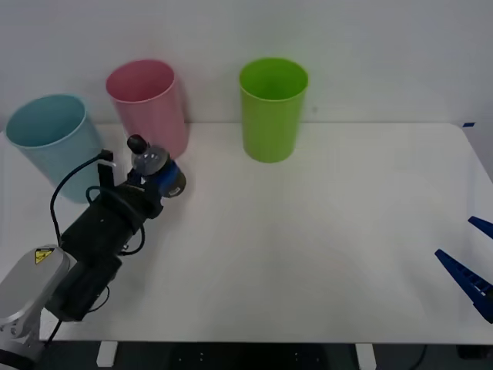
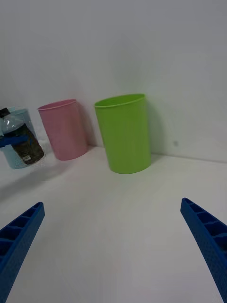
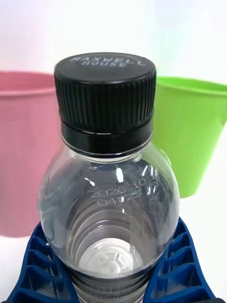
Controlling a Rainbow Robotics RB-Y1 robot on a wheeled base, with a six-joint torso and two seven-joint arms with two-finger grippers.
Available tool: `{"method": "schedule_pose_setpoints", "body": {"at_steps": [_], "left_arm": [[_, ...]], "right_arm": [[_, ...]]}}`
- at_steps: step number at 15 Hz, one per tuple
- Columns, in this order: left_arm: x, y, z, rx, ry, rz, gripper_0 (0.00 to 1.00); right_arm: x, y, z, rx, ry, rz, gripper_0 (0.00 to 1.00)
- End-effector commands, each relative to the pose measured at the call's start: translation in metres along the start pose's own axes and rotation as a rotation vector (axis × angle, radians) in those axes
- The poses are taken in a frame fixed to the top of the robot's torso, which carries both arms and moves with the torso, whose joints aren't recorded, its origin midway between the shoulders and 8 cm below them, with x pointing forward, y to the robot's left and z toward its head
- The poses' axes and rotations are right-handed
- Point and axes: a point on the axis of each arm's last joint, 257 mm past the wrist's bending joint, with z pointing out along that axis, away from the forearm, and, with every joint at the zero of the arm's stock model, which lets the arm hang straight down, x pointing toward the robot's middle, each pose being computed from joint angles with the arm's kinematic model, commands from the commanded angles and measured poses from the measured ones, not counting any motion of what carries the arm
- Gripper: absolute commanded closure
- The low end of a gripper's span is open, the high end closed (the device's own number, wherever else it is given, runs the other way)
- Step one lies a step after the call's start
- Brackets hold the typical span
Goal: Grasp the object on the table and drop it into the matching bin: aluminum can to the light blue bin, PET bottle to the pink bin.
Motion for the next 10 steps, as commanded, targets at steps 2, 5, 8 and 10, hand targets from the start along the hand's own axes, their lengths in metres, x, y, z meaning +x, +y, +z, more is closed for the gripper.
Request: {"method": "schedule_pose_setpoints", "body": {"at_steps": [2,5,8,10], "left_arm": [[-0.036,-0.011,-0.015,0.028,-0.065,-0.033,1.00],[-0.061,-0.015,-0.016,0.040,-0.112,-0.064,1.00],[-0.084,-0.016,-0.019,0.049,-0.152,-0.074,1.00],[-0.105,-0.021,-0.021,0.074,-0.180,-0.113,1.00]], "right_arm": [[0.000,0.000,0.000,0.000,0.000,0.000,0.00],[0.000,0.000,0.000,0.000,0.000,0.000,0.00],[0.000,0.000,0.000,0.000,0.000,0.000,0.00],[0.000,0.000,0.000,0.000,0.000,0.000,0.00]]}}
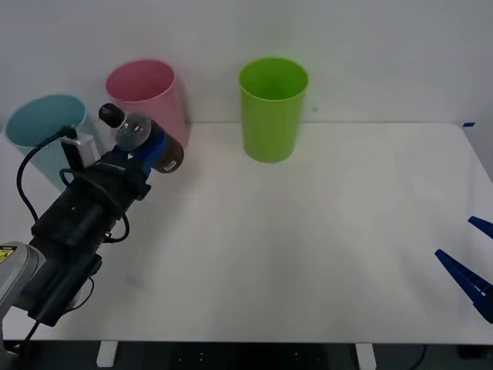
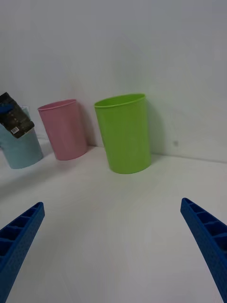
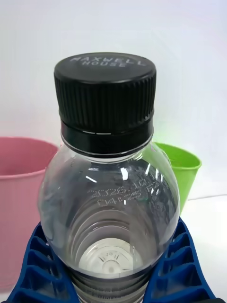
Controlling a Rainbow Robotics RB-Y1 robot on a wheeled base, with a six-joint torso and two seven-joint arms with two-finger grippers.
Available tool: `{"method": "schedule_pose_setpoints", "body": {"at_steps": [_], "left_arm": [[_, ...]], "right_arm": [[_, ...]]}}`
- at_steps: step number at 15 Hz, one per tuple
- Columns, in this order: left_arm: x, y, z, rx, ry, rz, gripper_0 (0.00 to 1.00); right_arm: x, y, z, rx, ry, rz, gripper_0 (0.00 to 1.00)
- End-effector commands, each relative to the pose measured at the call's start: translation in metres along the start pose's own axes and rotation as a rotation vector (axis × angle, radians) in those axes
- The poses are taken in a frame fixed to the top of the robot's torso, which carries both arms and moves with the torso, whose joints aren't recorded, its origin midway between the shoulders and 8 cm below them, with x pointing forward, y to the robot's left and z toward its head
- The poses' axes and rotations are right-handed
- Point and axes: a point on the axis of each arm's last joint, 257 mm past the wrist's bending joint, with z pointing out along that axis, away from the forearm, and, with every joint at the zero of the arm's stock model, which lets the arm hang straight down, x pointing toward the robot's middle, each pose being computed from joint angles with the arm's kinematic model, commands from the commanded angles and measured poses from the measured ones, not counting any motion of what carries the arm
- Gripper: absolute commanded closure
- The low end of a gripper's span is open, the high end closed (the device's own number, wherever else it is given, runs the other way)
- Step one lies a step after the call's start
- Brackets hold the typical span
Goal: Grasp the object on the table and drop it into the matching bin: aluminum can to the light blue bin, PET bottle to the pink bin.
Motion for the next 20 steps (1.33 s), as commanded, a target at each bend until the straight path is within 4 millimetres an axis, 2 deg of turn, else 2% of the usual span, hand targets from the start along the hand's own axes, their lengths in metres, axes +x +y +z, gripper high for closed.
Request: {"method": "schedule_pose_setpoints", "body": {"at_steps": [1,6,10,16,20], "left_arm": [[-0.026,-0.008,0.002,0.033,-0.034,-0.042,1.00],[-0.075,-0.008,0.023,0.100,-0.071,-0.091,1.00],[-0.096,0.012,0.055,0.095,-0.090,-0.056,1.00],[-0.107,0.050,0.096,0.054,-0.078,0.034,1.00],[-0.105,0.077,0.120,0.033,-0.042,0.078,1.00]], "right_arm": [[0.000,0.000,0.000,0.000,0.000,0.000,0.00],[0.000,0.000,0.000,0.000,0.000,0.000,0.00],[0.000,0.000,0.000,0.000,0.000,0.000,0.00],[0.000,0.000,0.000,0.000,0.000,0.000,0.00],[0.000,0.000,0.000,0.000,0.000,0.000,0.00]]}}
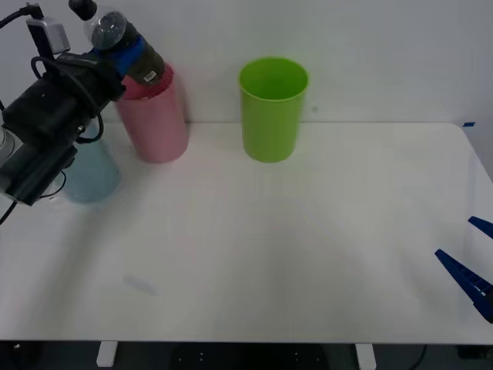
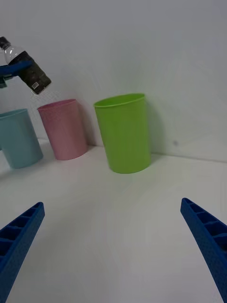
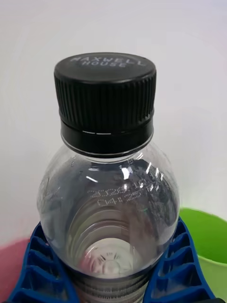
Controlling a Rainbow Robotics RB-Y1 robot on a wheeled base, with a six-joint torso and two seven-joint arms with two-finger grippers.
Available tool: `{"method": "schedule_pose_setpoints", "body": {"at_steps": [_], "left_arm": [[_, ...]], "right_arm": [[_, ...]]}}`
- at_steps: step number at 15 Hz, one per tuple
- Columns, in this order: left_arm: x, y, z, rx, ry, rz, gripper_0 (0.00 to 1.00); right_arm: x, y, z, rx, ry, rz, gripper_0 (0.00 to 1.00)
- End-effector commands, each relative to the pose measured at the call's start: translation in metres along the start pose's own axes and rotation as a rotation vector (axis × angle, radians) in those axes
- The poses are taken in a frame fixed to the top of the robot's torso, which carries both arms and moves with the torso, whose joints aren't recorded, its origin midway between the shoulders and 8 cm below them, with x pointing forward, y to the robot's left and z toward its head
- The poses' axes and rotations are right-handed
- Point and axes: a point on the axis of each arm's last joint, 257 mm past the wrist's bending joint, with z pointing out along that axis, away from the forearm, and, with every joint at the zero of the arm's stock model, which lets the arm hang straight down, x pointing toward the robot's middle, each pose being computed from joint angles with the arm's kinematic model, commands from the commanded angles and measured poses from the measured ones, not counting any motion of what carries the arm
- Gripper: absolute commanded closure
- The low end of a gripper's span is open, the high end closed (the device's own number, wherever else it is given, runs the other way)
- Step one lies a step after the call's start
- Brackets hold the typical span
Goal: Grasp the object on the table and drop it into the matching bin: aluminum can to the light blue bin, PET bottle to the pink bin.
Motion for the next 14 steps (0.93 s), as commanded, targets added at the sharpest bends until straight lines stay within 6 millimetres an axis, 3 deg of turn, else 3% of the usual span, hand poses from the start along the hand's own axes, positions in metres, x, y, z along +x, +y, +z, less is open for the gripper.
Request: {"method": "schedule_pose_setpoints", "body": {"at_steps": [1,9,14], "left_arm": [[0.004,0.016,0.014,-0.008,0.028,0.025,1.00],[0.009,0.047,0.058,-0.029,0.113,0.118,1.00],[0.015,0.060,0.068,-0.017,0.175,0.163,1.00]], "right_arm": [[0.000,0.000,0.000,0.000,0.000,0.000,0.00],[0.000,0.000,0.000,0.000,0.000,0.000,0.00],[0.000,0.000,0.000,0.000,0.000,0.000,0.00]]}}
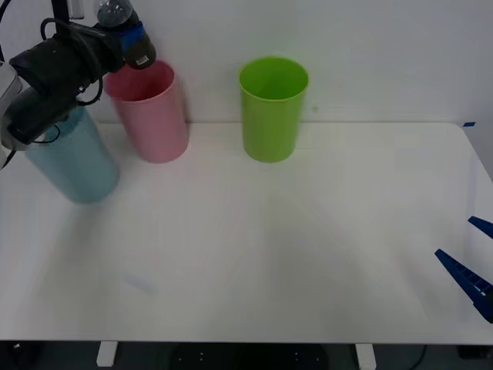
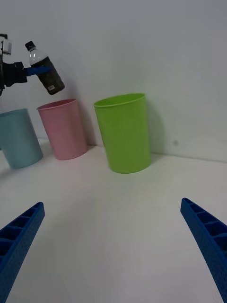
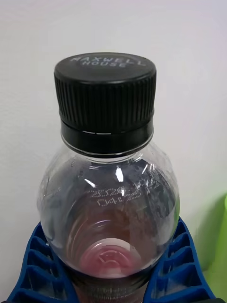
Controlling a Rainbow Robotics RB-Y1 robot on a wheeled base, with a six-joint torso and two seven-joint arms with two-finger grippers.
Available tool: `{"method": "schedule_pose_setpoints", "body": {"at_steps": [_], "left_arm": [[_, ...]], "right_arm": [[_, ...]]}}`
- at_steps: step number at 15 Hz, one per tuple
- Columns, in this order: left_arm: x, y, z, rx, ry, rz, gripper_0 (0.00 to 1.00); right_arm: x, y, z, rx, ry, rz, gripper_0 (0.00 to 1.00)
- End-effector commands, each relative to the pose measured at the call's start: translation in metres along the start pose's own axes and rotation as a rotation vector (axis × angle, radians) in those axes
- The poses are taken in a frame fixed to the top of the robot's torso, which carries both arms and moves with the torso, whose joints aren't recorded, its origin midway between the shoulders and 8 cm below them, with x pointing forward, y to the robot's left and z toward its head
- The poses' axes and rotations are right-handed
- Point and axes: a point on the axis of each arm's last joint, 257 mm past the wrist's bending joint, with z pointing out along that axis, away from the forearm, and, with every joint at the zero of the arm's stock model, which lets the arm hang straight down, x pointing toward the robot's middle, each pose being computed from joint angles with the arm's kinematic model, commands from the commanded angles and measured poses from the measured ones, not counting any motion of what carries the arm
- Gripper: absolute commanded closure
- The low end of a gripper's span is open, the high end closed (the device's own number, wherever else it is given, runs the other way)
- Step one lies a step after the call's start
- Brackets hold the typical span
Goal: Grasp the object on the table and drop it into the matching bin: aluminum can to the light blue bin, PET bottle to the pink bin.
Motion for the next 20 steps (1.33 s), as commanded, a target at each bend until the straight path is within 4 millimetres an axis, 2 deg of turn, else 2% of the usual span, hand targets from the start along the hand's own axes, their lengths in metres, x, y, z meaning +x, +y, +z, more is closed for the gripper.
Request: {"method": "schedule_pose_setpoints", "body": {"at_steps": [1,4,5,6,7,8,13,16,20], "left_arm": [[0.004,0.001,0.002,0.009,0.019,0.010,1.00],[0.004,0.001,0.001,0.013,0.019,0.007,1.00],[0.005,0.000,0.001,0.014,0.021,0.008,0.95],[0.004,0.000,0.001,0.017,0.020,0.010,0.82],[0.004,-0.002,0.001,0.022,0.020,0.009,0.48],[0.004,-0.002,0.001,0.027,0.021,0.011,0.00],[0.006,-0.005,-0.002,0.050,0.025,-0.005,0.00],[0.007,-0.006,-0.012,0.079,0.018,-0.043,0.00],[0.012,-0.016,-0.030,0.104,-0.009,-0.090,0.00]], "right_arm": [[0.000,0.000,0.000,0.000,0.000,0.000,0.00],[0.000,0.000,0.000,0.000,0.000,0.000,0.00],[0.000,0.000,0.000,0.000,0.000,0.000,0.00],[0.000,0.000,0.000,0.000,0.000,0.000,0.00],[0.000,0.000,0.000,0.000,0.000,0.000,0.00],[0.000,0.000,0.000,0.000,0.000,0.000,0.00],[0.000,0.000,0.000,0.000,0.000,0.000,0.00],[0.000,0.000,0.000,0.000,0.000,0.000,0.00],[0.000,0.000,0.000,0.000,0.000,0.000,0.00]]}}
